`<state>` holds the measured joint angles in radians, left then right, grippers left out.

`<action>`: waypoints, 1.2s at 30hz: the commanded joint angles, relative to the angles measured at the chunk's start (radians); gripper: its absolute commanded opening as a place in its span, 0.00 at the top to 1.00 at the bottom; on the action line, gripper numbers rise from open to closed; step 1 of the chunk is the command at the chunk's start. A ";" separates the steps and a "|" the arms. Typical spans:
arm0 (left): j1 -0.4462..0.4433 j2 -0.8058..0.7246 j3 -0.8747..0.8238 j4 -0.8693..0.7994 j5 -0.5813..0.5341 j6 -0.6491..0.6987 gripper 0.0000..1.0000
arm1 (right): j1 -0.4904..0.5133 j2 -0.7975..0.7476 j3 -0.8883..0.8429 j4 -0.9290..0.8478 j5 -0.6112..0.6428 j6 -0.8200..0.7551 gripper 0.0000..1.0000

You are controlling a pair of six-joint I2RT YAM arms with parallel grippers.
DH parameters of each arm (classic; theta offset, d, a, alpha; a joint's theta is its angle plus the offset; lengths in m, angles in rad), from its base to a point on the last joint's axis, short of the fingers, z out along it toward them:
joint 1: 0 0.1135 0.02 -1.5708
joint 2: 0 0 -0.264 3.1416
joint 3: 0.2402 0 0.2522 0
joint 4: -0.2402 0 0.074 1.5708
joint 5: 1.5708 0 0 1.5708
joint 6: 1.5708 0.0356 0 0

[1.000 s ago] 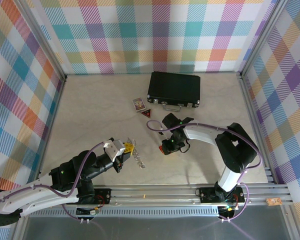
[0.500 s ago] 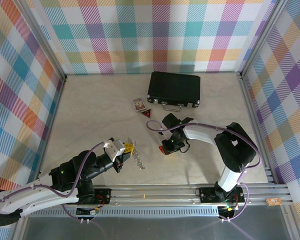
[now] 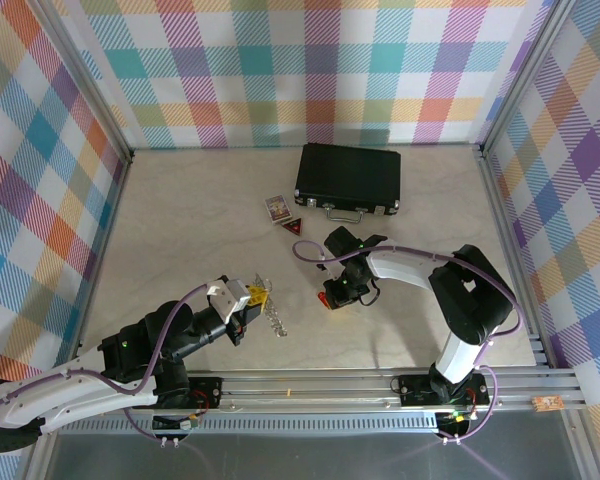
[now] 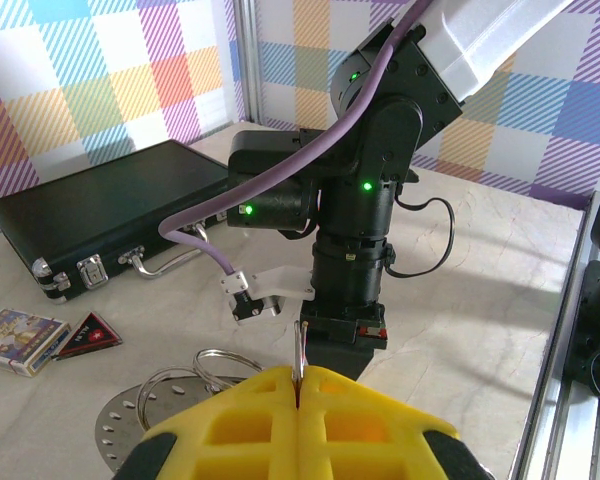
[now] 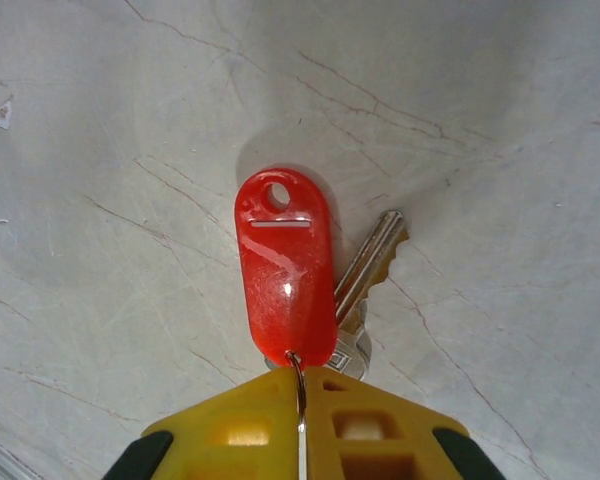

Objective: Put the keys on the keyring

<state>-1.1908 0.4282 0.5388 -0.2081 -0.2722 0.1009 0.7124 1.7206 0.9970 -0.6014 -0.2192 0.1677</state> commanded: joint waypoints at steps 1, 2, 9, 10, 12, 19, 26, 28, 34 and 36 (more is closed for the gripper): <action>-0.002 -0.011 -0.007 0.042 -0.011 0.003 1.00 | -0.002 0.002 0.012 -0.006 -0.020 -0.022 0.95; -0.003 -0.010 -0.008 0.042 -0.012 0.005 1.00 | -0.002 -0.001 0.012 -0.006 -0.020 -0.025 0.96; -0.001 0.001 0.000 0.047 -0.010 0.002 1.00 | -0.001 -0.101 -0.022 0.024 -0.058 -0.056 1.00; -0.002 0.004 0.004 0.047 -0.009 0.002 1.00 | -0.001 -0.133 -0.033 0.037 -0.064 -0.064 1.00; -0.001 0.009 0.007 0.046 -0.008 0.002 1.00 | 0.007 -0.194 -0.049 0.057 -0.065 -0.092 1.00; -0.002 0.044 0.040 0.044 0.007 -0.002 1.00 | 0.047 -0.460 -0.131 0.215 -0.120 -0.177 1.00; -0.002 0.108 0.105 0.048 0.074 0.028 1.00 | 0.082 -0.759 -0.247 0.512 -0.255 -0.208 1.00; -0.002 0.109 0.114 0.056 0.126 0.038 1.00 | 0.082 -0.813 -0.250 0.577 -0.316 -0.192 1.00; -0.002 0.090 0.148 0.084 0.274 0.044 1.00 | 0.081 -0.912 -0.232 0.665 -0.504 -0.132 1.00; -0.003 0.101 0.162 0.089 0.320 0.046 1.00 | 0.082 -0.919 -0.212 0.660 -0.550 -0.126 1.00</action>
<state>-1.1908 0.5346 0.6456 -0.2028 -0.0566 0.1280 0.7925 0.8120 0.7559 -0.0105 -0.6342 0.0158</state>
